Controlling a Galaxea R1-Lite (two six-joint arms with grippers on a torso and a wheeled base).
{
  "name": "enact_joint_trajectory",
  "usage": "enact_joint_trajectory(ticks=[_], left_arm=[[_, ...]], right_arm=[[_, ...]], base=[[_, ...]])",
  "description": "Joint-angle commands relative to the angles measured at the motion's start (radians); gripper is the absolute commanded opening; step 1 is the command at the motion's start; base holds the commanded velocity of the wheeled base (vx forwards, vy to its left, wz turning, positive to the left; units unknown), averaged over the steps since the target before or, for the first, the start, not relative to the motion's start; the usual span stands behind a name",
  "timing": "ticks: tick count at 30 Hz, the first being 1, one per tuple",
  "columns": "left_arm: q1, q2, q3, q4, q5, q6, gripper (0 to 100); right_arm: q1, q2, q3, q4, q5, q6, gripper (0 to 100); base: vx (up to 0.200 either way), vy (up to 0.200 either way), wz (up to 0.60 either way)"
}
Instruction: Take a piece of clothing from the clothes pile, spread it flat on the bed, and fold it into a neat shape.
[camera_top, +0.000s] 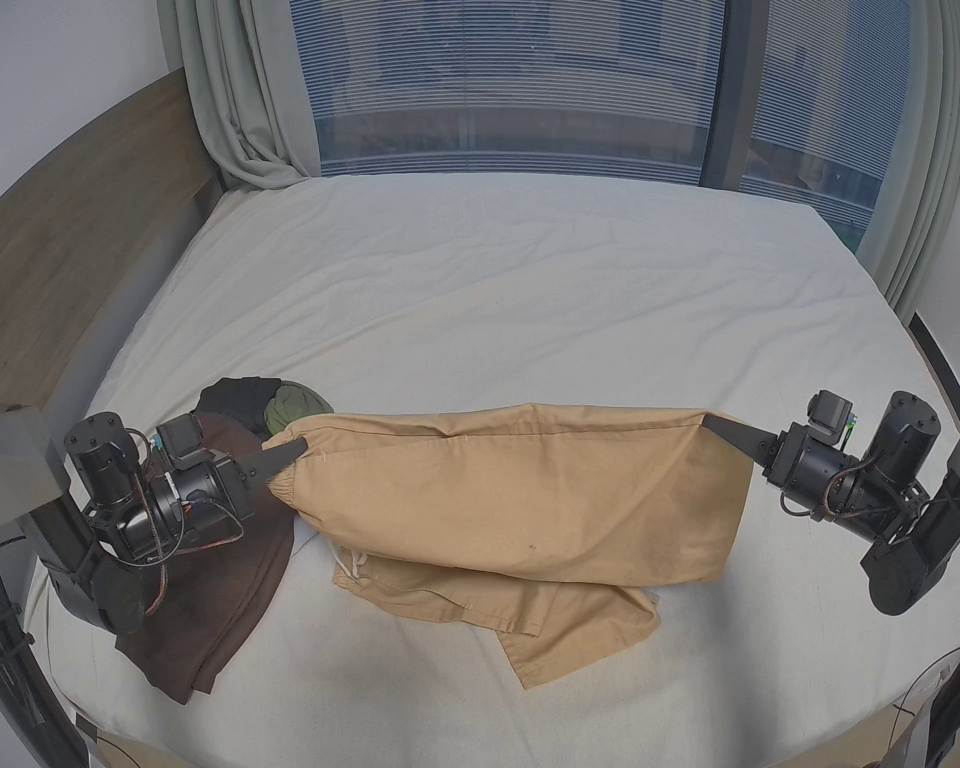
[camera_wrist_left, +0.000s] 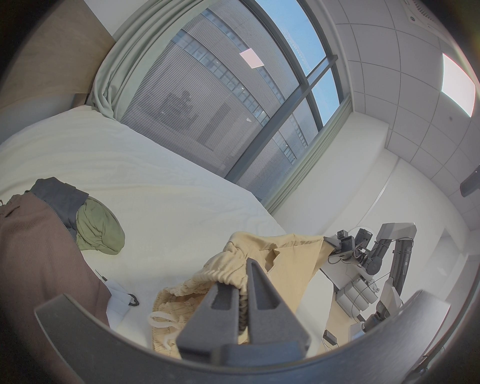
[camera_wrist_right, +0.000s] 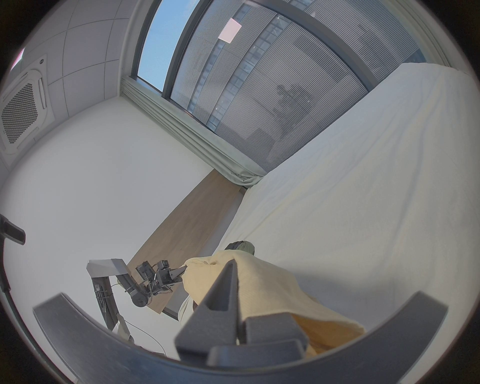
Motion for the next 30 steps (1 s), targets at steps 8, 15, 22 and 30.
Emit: enact_joint_trajectory(ticks=[8, 15, 22, 30], left_arm=[[0.004, -0.001, -0.008, -0.001, -0.001, -0.001, 0], [0.007, -0.001, -0.019, -0.001, -0.001, -0.002, 0], [0.007, -0.005, -0.028, -0.001, -0.001, -0.001, 0], [0.027, -0.001, -0.059, -0.001, 0.007, 0.001, 0]], right_arm=[[-0.016, -0.031, -0.012, 0.000, 0.001, 0.000, 0], [-0.024, -0.057, -0.017, 0.000, 0.003, 0.018, 0], [-0.041, -0.060, -0.029, 0.000, 0.003, 0.018, 0], [-0.052, -0.057, -0.029, -0.001, 0.001, 0.014, 0]], base=[[0.000, 0.000, 0.00], [0.000, 0.000, 0.00], [0.000, 0.000, 0.00], [0.000, 0.000, 0.00]])
